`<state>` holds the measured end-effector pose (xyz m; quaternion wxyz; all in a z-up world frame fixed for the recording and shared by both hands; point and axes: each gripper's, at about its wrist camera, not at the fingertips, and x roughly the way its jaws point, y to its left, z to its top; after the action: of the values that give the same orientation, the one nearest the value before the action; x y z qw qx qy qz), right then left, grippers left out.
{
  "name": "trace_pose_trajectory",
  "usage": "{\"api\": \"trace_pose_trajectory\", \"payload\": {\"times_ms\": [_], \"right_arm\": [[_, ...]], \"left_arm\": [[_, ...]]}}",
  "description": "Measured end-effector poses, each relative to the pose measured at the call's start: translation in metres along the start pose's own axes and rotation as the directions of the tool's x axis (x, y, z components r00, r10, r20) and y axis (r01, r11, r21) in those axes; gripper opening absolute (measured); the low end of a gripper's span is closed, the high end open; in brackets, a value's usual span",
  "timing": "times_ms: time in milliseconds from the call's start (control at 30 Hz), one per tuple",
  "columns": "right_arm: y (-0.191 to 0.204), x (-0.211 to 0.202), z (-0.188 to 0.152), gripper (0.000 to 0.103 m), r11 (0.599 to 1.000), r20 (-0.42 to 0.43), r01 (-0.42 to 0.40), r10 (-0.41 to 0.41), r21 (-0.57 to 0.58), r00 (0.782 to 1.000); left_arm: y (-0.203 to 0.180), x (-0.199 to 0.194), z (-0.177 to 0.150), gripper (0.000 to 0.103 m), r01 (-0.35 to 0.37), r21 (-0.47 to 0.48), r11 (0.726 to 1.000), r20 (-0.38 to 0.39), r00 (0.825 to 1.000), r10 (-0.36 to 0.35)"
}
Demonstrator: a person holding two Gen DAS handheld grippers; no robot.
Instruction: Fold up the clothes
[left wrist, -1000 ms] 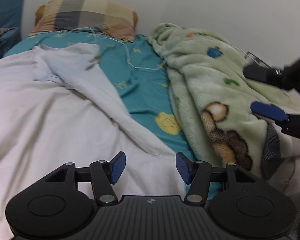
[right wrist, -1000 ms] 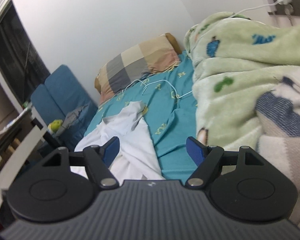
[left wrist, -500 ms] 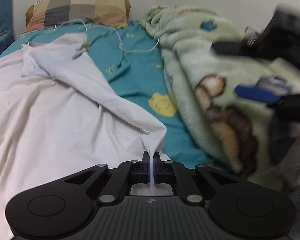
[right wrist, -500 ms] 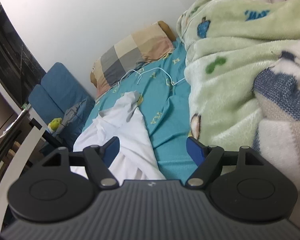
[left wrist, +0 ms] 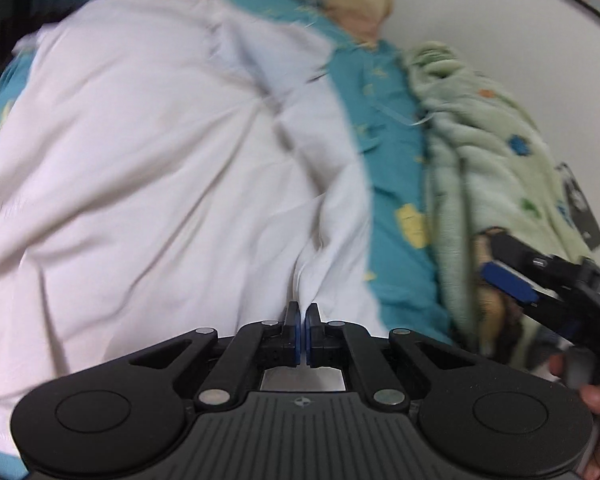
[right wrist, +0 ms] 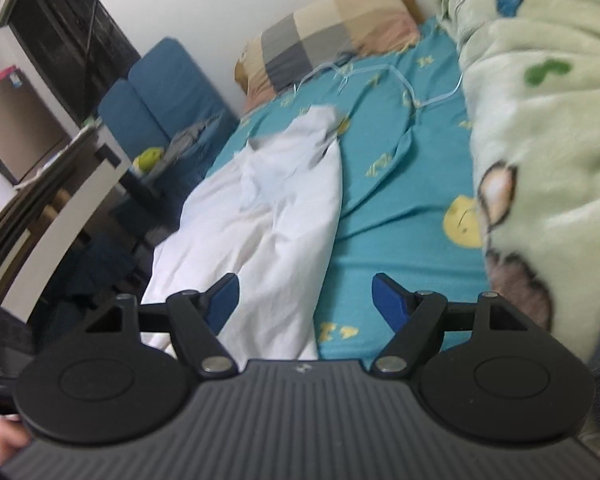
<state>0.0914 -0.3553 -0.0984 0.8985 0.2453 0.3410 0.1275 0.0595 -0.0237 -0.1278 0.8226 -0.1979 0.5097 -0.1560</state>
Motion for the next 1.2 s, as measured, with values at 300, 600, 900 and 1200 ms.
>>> {"api": "trace_pose_trajectory", "payload": {"times_ms": [300,600,900,1200], "right_arm": [[-0.007,0.016,-0.004,0.076,0.999,-0.082,0.021,-0.016,0.049,0.996],[-0.004,0.021,-0.007,0.076,1.000,-0.083,0.006,-0.004,0.026,0.997],[0.001,0.016,-0.006,0.076,1.000,-0.042,-0.011,0.010,-0.002,0.999],[0.005,0.019,-0.007,0.076,0.999,-0.049,0.000,-0.002,-0.036,0.999]], "left_arm": [[0.001,-0.006,-0.004,0.034,-0.020,0.045,0.999,0.005,1.000,0.020],[-0.008,0.004,-0.021,0.003,-0.073,0.118,0.990,-0.053,0.995,0.080],[-0.029,-0.036,-0.025,0.002,-0.007,0.071,0.997,-0.046,0.999,0.010],[0.010,0.018,-0.030,0.002,-0.165,-0.050,0.985,-0.189,0.970,0.153]]}}
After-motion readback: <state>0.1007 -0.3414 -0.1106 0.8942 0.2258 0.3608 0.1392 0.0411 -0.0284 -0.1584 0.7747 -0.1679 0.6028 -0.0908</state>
